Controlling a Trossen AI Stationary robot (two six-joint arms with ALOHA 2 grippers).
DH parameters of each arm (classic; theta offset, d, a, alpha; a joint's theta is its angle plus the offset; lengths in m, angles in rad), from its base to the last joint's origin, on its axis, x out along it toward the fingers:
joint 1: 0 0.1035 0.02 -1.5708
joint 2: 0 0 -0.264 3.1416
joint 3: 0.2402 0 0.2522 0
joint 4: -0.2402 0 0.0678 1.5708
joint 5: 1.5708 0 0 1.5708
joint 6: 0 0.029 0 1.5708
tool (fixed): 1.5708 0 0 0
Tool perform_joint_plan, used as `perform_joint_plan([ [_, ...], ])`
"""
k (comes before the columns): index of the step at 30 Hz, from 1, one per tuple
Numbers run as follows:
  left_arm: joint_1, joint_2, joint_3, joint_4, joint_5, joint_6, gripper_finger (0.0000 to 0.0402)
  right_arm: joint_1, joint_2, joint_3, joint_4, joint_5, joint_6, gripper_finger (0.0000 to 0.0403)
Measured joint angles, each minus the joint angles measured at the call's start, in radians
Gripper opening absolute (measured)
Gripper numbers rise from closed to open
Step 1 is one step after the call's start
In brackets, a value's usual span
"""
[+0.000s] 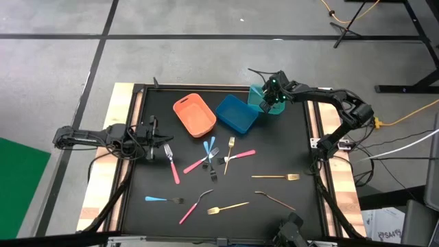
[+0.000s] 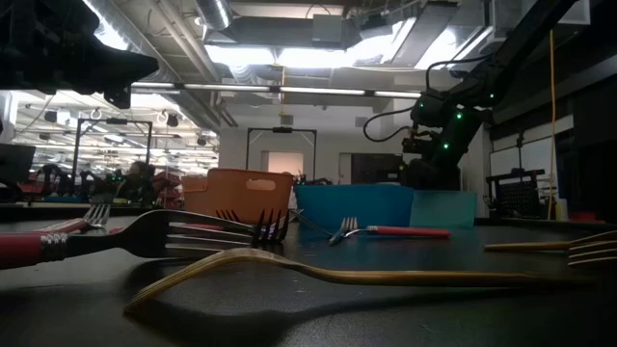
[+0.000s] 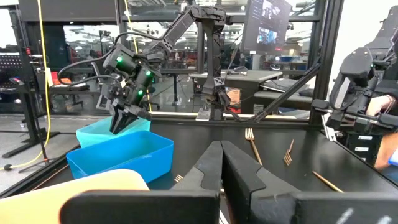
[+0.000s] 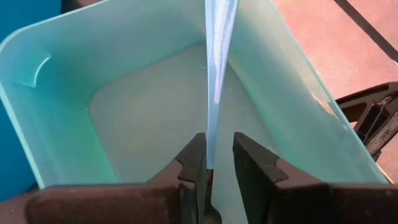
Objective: Sort silverware by color (type)
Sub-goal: Put the gold fork into the blue bin
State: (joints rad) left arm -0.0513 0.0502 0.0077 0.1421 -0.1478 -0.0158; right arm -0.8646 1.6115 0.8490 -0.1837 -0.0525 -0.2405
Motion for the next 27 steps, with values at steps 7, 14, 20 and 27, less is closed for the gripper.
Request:
perform_joint_plan([
  [7, 0.0, 0.0, 0.0, 0.0, 0.0, 0.0, 0.0, 0.0, 0.0, 0.0, 0.0, 0.0, 0.0, 0.0072],
  [14, 0.0, 0.0, 0.0, 0.0, 0.0, 0.0, 0.0, 0.0, 0.0, 0.0, 0.0, 0.0, 0.0, 0.0072],
  [20, 0.0, 0.0, 0.0, 0.001, 0.0, 0.0, 0.0, 0.0, 0.0, 0.0, 0.0, 0.0, 0.0, 0.0072],
  [27, 0.0, 0.0, 0.0, 0.001, 0.0, 0.0, 0.0, 0.0, -0.017, 0.001, -0.002, 0.0, -0.003, 0.0072],
])
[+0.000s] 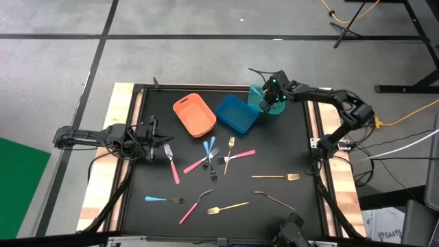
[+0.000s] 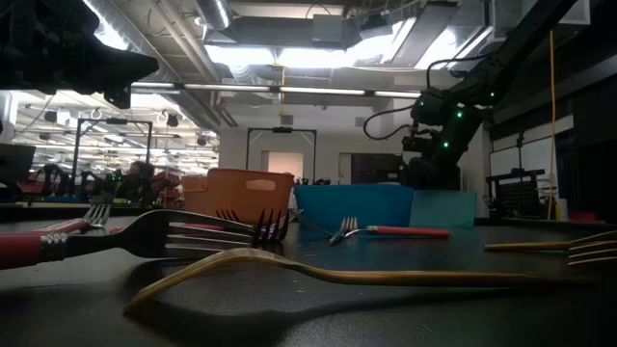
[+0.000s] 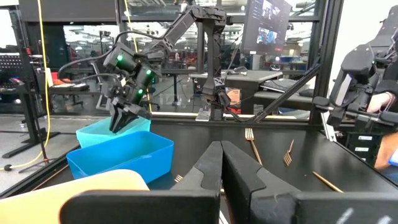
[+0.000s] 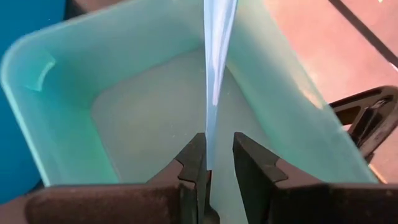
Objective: Sort silverware by color (type)
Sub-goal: Put the gold fork into the blue bin
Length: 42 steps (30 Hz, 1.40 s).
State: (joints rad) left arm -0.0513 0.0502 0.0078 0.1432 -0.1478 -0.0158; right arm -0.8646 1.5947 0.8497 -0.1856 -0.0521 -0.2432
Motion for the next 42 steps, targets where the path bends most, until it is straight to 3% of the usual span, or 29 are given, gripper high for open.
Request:
perform_joint_plan([
  [12, 0.0, 0.0, 0.0, 0.0, 0.0, 0.0, 0.0, 0.0, -0.169, 0.0, -0.016, -0.008, 0.0, 0.0072],
  [19, 0.0, 0.0, 0.0, 0.0, 0.0, 0.0, 0.0, 0.027, -0.293, 0.001, -0.088, -0.146, -0.001, 0.0072],
  [28, 0.0, 0.0, 0.0, 0.0, 0.0, 0.001, 0.0, 0.235, -0.373, 0.001, -0.138, -0.143, -0.001, 0.0072],
  [42, 0.0, 0.0, 0.0, 0.0, 0.0, 0.001, 0.0, 0.614, -0.375, 0.001, -0.298, -0.143, 0.018, 0.0072],
])
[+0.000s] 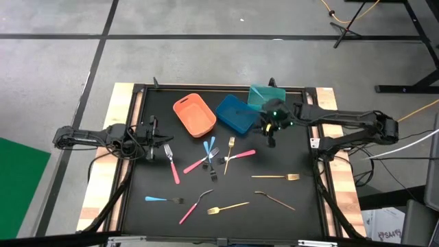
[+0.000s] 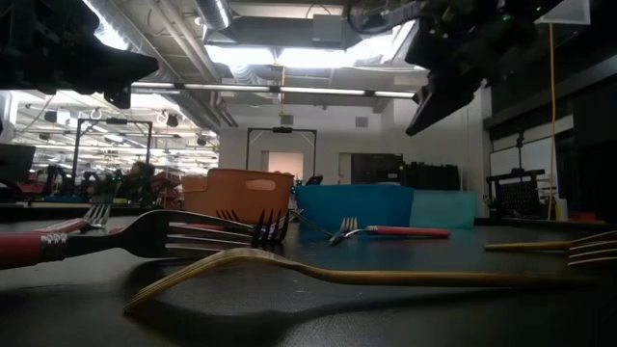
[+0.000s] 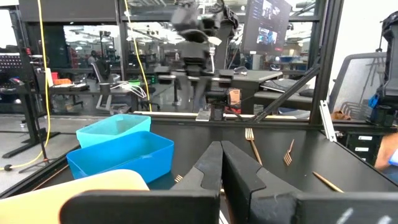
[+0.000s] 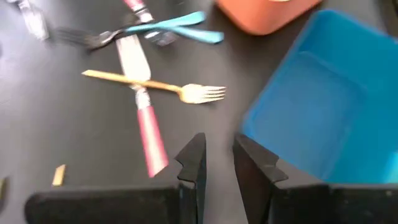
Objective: Sort silverware by color (type)
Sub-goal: Put the gold fork into the blue bin
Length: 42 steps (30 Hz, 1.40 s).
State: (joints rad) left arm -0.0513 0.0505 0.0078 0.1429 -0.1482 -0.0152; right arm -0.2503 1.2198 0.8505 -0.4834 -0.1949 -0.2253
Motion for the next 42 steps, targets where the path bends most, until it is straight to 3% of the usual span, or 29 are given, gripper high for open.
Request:
perform_joint_plan([
  [9, 0.0, 0.0, 0.0, 0.0, 0.0, 0.0, 0.0, 0.172, 0.0, 0.0, -0.054, 0.079, 0.165, 0.0072],
  [17, 0.0, 0.0, 0.0, 0.0, 0.0, 0.0, 0.0, 0.3, 0.0, 0.0, -0.071, 0.087, 0.29, 0.0072],
  [42, 0.0, 0.0, 0.0, 0.0, 0.0, -0.001, 0.0, 0.615, 0.002, -0.001, -0.316, 0.167, 0.706, 0.0072],
])
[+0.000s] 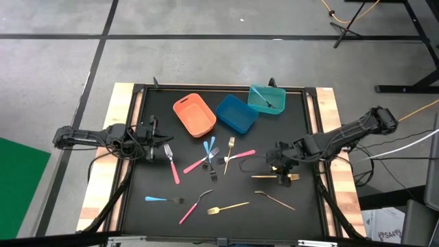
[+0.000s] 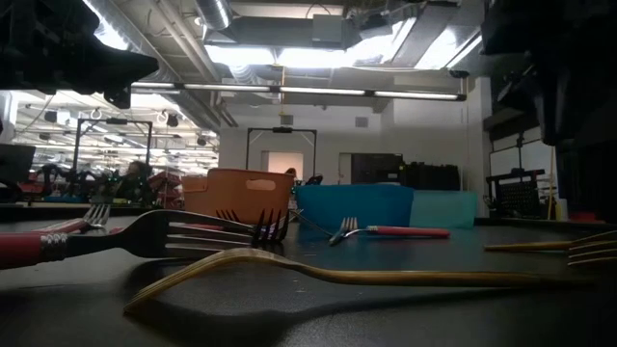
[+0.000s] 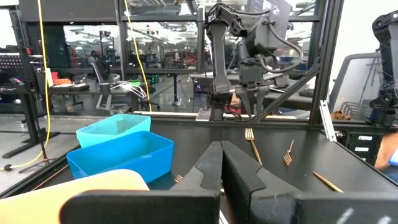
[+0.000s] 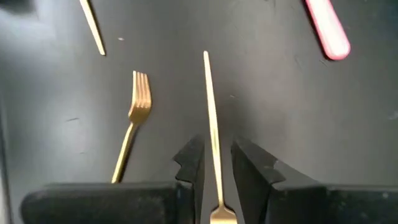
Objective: Sort silverware by color (type)
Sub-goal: Put the gold fork into the blue bin
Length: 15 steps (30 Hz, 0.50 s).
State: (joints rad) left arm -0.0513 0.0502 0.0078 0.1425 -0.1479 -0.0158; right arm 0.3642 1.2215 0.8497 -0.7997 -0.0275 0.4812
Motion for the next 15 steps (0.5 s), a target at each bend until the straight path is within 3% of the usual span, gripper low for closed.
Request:
perform_joint_plan([
  [15, 0.0, 0.0, 0.0, 0.0, 0.0, 0.0, 0.0, 0.148, 0.019, -0.001, -0.091, 0.098, 0.143, 0.0072],
])
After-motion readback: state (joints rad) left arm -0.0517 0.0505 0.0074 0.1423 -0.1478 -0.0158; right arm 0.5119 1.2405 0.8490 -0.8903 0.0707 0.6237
